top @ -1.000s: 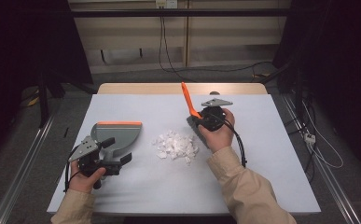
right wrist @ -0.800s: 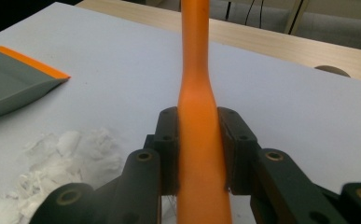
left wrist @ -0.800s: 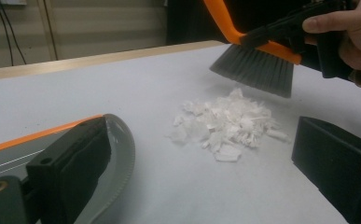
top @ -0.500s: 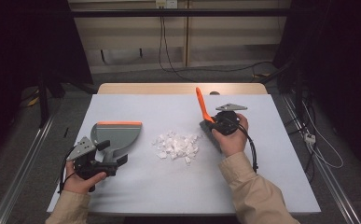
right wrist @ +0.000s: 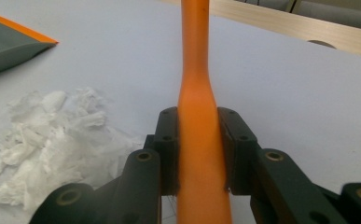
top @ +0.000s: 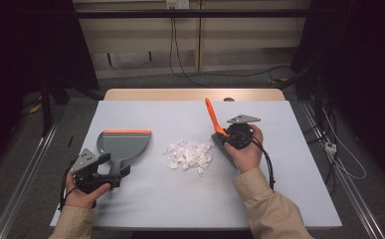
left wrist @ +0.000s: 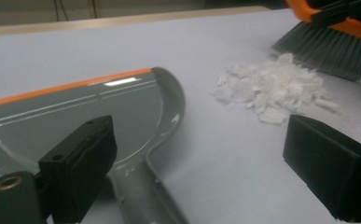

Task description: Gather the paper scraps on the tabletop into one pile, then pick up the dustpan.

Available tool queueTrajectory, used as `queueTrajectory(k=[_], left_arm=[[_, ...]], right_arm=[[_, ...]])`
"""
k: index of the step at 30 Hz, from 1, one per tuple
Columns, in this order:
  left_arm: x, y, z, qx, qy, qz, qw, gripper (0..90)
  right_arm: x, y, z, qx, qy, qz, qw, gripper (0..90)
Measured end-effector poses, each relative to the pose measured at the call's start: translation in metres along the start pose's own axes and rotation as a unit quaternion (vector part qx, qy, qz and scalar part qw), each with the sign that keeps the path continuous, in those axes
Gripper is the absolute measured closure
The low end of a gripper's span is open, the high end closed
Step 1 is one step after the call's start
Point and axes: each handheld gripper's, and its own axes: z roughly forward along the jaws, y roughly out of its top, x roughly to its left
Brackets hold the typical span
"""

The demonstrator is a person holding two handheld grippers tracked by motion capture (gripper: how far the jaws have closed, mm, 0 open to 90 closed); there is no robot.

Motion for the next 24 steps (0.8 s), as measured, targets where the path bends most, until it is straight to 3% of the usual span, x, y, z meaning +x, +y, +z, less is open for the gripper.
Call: queueTrajectory(k=[12, 15, 17, 20, 24], left_arm=[[0.006, -0.011, -0.001, 0.031, 0.044, -0.013, 0.9985, 11.2], [0.006, -0.012, -0.001, 0.045, 0.060, -0.006, 0.9972, 11.8], [0.007, -0.013, -0.001, 0.049, 0.067, -0.010, 0.9965, 12.3], [0.008, -0.017, 0.002, 0.062, 0.075, -0.010, 0.9952, 12.4], [0.011, -0.018, 0.003, 0.072, 0.087, -0.017, 0.9935, 14.5]], right_arm=[[0.000, -0.002, 0.000, 0.000, 0.008, 0.002, 1.0000, 71.7], [0.001, -0.001, -0.001, -0.004, 0.011, 0.003, 0.9999, 71.6], [0.001, -0.001, -0.002, -0.005, 0.008, -0.001, 1.0000, 71.7], [0.001, 0.000, -0.005, -0.013, 0.019, 0.013, 0.9997, 71.6], [0.002, 0.001, -0.006, -0.017, 0.017, 0.005, 0.9997, 71.7]])
